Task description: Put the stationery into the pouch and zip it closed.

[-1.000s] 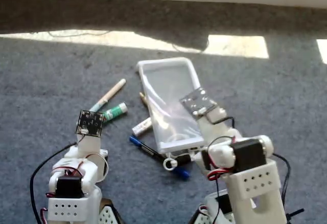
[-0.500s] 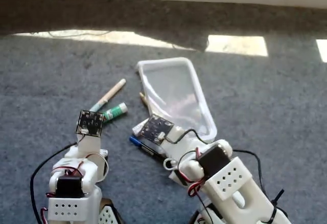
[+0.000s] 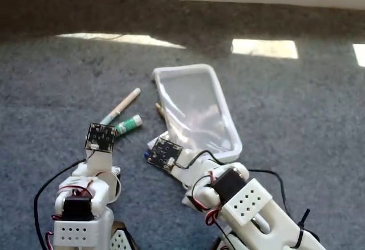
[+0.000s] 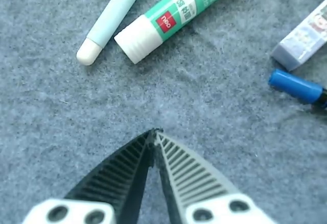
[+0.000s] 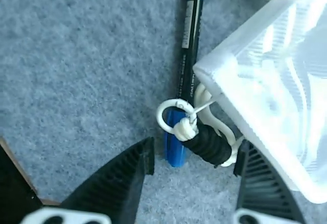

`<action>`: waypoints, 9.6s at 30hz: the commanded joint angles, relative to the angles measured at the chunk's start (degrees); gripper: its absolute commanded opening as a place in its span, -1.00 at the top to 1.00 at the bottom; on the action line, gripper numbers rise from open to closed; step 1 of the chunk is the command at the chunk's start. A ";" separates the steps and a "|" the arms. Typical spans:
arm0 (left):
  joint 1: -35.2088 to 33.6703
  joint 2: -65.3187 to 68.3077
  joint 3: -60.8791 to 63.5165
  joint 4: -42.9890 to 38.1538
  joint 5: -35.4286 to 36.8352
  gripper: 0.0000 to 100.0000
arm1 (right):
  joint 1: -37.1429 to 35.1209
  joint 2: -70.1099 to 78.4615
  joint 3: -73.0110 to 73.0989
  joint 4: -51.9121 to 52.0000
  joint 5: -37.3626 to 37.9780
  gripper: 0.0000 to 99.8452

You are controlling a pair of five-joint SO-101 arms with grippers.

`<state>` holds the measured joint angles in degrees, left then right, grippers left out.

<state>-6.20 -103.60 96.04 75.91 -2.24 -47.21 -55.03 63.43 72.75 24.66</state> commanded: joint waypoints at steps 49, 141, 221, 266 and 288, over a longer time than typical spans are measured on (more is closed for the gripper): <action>1.10 -0.66 1.10 0.44 0.53 0.99 | 6.64 9.45 -2.95 -5.76 -1.23 0.99; 16.75 -0.57 -19.91 -15.03 18.11 0.39 | 0.48 0.75 -36.70 3.91 -4.48 0.99; 23.43 -0.57 -19.30 -15.12 11.08 0.66 | 12.09 -22.29 -28.00 16.84 -8.00 0.99; 17.10 17.36 -46.11 -7.38 4.40 0.99 | 12.44 -30.20 -27.74 17.10 -13.80 0.47; 4.70 34.33 -58.15 -4.84 4.66 0.99 | 19.12 -30.11 -27.56 15.60 -14.15 0.47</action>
<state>1.01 -70.99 42.07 71.69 2.33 -28.92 -85.01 36.62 89.98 11.12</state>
